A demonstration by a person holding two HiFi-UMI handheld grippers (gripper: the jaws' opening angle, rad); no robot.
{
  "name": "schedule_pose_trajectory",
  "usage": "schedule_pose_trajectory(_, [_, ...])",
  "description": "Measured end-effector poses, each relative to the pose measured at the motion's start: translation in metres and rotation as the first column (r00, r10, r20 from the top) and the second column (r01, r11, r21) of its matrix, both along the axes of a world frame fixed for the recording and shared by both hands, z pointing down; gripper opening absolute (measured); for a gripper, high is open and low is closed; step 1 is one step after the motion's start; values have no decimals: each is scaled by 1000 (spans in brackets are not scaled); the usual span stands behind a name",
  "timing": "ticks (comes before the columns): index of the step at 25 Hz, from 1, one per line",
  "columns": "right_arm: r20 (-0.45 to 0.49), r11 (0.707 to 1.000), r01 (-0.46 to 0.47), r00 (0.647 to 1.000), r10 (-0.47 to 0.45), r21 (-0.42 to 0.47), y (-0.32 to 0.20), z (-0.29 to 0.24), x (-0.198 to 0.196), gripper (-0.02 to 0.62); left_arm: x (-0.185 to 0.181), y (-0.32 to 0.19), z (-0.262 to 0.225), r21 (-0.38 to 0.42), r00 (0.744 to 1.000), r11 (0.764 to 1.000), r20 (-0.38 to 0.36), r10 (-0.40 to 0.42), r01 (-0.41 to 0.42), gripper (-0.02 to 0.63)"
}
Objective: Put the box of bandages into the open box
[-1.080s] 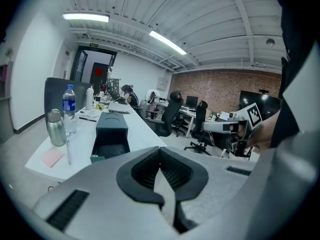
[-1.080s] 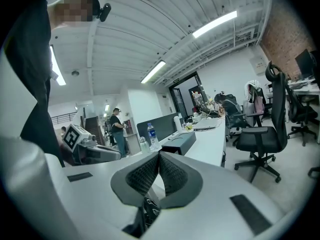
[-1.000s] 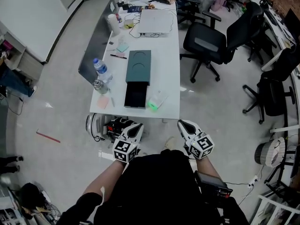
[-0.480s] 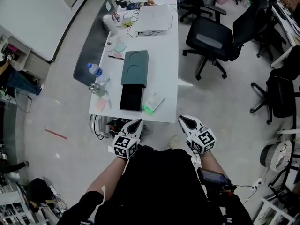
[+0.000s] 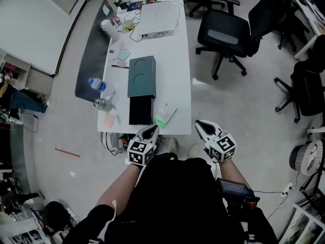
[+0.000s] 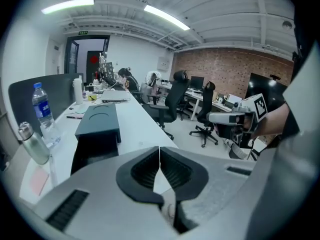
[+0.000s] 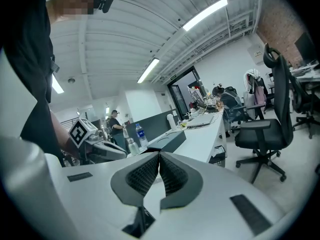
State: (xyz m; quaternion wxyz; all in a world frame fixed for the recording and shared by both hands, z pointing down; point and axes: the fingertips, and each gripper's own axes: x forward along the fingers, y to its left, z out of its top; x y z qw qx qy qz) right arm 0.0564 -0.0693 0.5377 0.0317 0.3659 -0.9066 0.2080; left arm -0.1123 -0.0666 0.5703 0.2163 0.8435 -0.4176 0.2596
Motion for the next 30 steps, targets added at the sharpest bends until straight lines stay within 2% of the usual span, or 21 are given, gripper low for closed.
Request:
schedule_pose_trajectory(3, [9, 1000, -27, 1000, 27, -7, -10, 1, 1, 28, 3, -14, 14, -67, 999, 998, 42, 23, -20, 9])
schedule_pose_trajectory(7, [13, 999, -51, 999, 51, -10, -24, 3, -1, 28, 5, -36, 30, -110, 991, 993, 115, 66, -53, 9])
schedule_pose_trajectory(13, [20, 998, -53, 998, 53, -19, -35, 3, -6, 28, 8, -53, 57, -229, 963, 970, 229, 139, -85, 21])
schedule_pose_trajectory(18, [28, 998, -46, 998, 48, -40, -40, 10, -11, 28, 13, -63, 78, -339, 944, 936, 269, 190, -92, 139])
schedule_pose_trajectory(23, [41, 998, -54, 998, 56, -43, -44, 13, -12, 28, 16, -69, 95, -403, 940, 912, 274, 202, -79, 269])
schedule_pose_trajectory(26, [47, 997, -65, 997, 67, -49, -46, 16, -8, 28, 19, -75, 101, -415, 932, 906, 292, 217, -81, 310])
schedule_pose_trajectory(30, [51, 995, -79, 995, 82, -63, -50, 18, -2, 28, 32, -84, 109, -433, 926, 896, 290, 240, -97, 333])
